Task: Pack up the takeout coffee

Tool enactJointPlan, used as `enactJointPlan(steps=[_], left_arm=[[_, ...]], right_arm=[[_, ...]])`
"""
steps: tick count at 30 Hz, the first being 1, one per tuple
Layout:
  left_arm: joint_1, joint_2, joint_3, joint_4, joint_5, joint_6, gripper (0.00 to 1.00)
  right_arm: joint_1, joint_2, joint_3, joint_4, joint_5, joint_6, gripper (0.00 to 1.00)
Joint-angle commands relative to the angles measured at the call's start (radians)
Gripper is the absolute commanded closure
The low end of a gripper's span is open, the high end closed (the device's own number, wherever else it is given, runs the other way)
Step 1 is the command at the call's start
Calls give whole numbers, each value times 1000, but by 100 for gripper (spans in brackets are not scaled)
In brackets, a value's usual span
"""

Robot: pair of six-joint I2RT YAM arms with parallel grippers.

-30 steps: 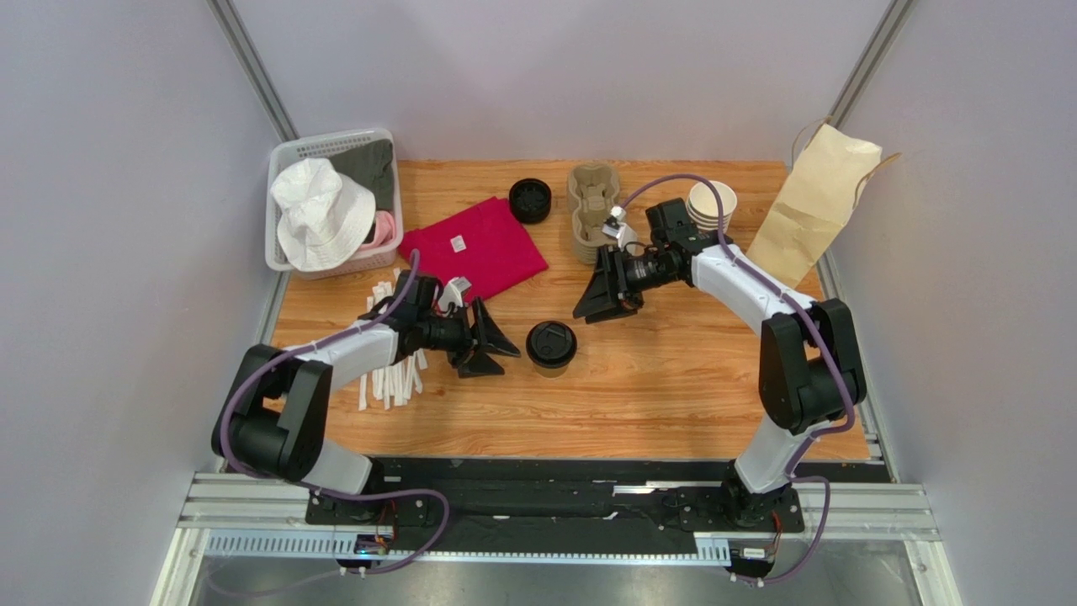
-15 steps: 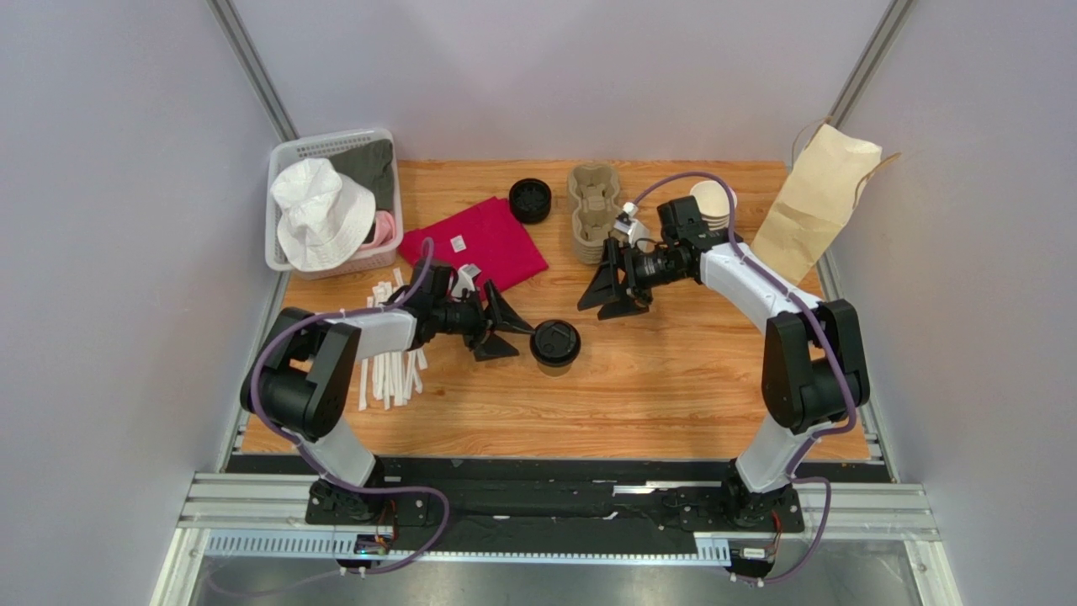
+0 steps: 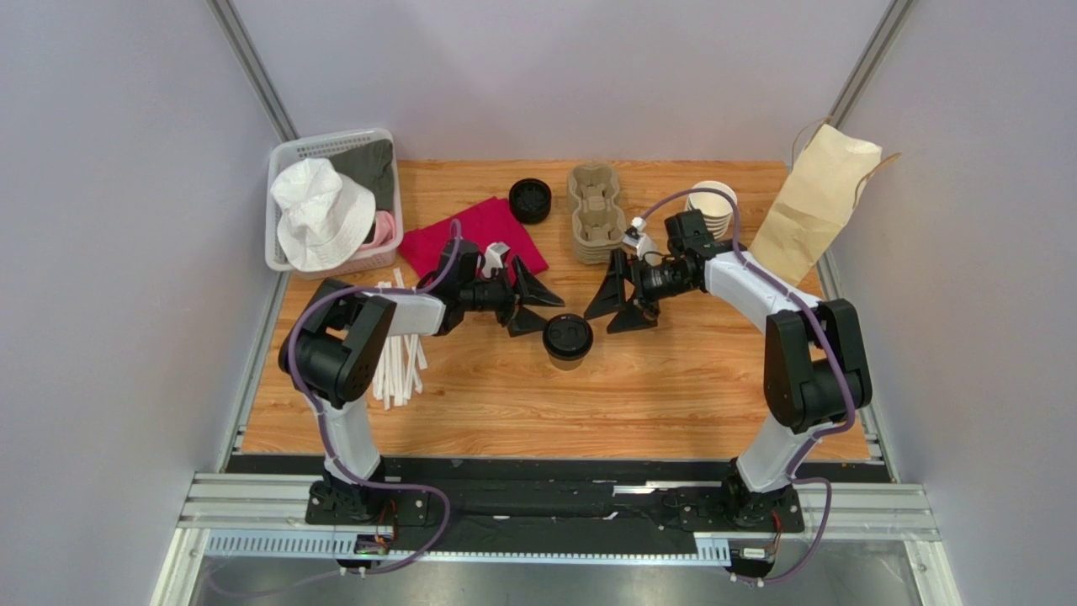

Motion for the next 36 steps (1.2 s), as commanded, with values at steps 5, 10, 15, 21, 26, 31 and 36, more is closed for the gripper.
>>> enactJointPlan(steps=[5,10,15,21,26,31,36], left_arm=[[13,18,83,37,19,32,29],[98,-128,88,-169,-4,216,34],[84,-307,62,-276,25,327,60],[-26,-317,2,-205,54,262,89],[-86,-243,8,-118,58,207,99],[-94,-171,8,-148,50,222,100],[-83,-111,-26,-164,35,236,100]], right_arm=[[-8,-63,-36,20,-42,-10,13],[-11,-132,-22,9,-53,-16,20],[-2,-198,-27,97,-68,94,37],[67,-152,-33,171,-76,175,65],[84,-75,-18,211,-82,188,76],[83,-15,-19,204,-88,166,81],[84,37,-22,168,-84,119,88]])
